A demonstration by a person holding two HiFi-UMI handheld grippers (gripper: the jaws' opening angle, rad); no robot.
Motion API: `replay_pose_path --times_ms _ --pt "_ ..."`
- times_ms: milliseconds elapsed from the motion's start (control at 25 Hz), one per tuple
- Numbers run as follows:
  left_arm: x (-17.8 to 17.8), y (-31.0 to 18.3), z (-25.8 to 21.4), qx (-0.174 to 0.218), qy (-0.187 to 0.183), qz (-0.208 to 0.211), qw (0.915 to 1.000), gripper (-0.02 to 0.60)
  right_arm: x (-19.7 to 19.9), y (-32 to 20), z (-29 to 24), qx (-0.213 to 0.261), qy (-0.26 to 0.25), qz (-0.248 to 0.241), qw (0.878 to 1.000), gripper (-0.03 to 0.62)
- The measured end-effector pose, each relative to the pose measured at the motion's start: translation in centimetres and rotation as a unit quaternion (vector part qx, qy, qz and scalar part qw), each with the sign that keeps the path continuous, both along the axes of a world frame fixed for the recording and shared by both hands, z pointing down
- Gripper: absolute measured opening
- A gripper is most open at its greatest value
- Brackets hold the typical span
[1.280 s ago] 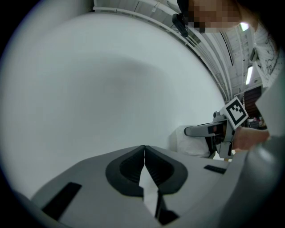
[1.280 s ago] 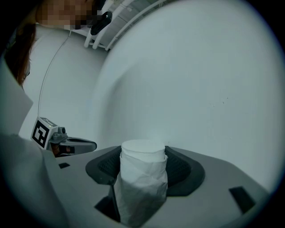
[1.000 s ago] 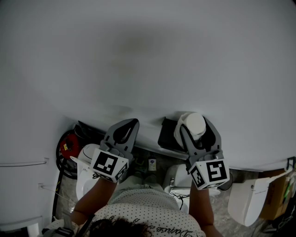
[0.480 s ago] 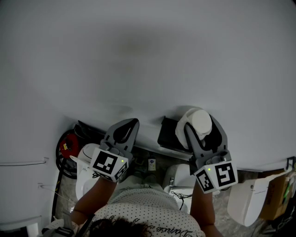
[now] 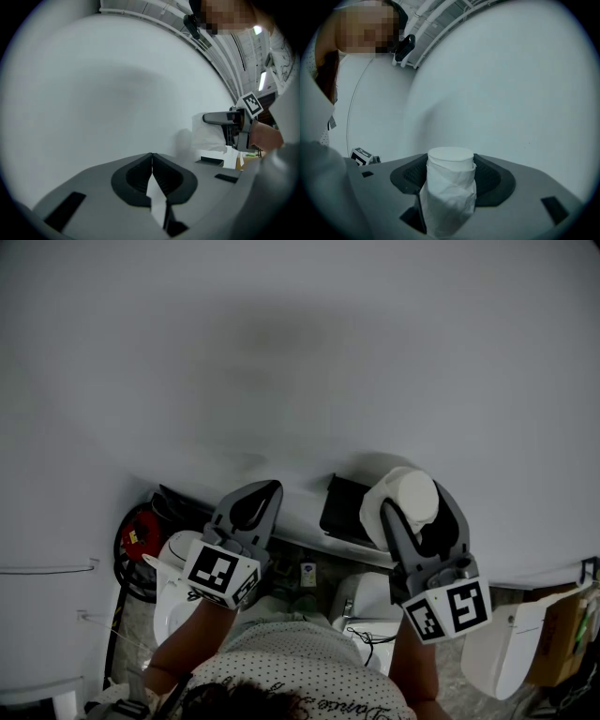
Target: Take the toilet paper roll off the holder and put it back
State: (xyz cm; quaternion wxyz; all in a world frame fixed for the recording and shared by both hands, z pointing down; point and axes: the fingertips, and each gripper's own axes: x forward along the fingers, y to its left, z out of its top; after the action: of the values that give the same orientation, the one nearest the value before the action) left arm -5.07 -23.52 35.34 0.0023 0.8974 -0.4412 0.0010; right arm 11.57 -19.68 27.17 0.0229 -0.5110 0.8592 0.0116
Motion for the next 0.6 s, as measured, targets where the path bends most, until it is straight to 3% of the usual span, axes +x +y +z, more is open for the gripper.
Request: replay_pose_path --times_ms 600 --pt "1.2 0.2 -0.4 0.005 -0.006 0.016 0.9998 0.005 2.8 3.0 0.9 0.001 -0.011 0.016 1.000 0.291"
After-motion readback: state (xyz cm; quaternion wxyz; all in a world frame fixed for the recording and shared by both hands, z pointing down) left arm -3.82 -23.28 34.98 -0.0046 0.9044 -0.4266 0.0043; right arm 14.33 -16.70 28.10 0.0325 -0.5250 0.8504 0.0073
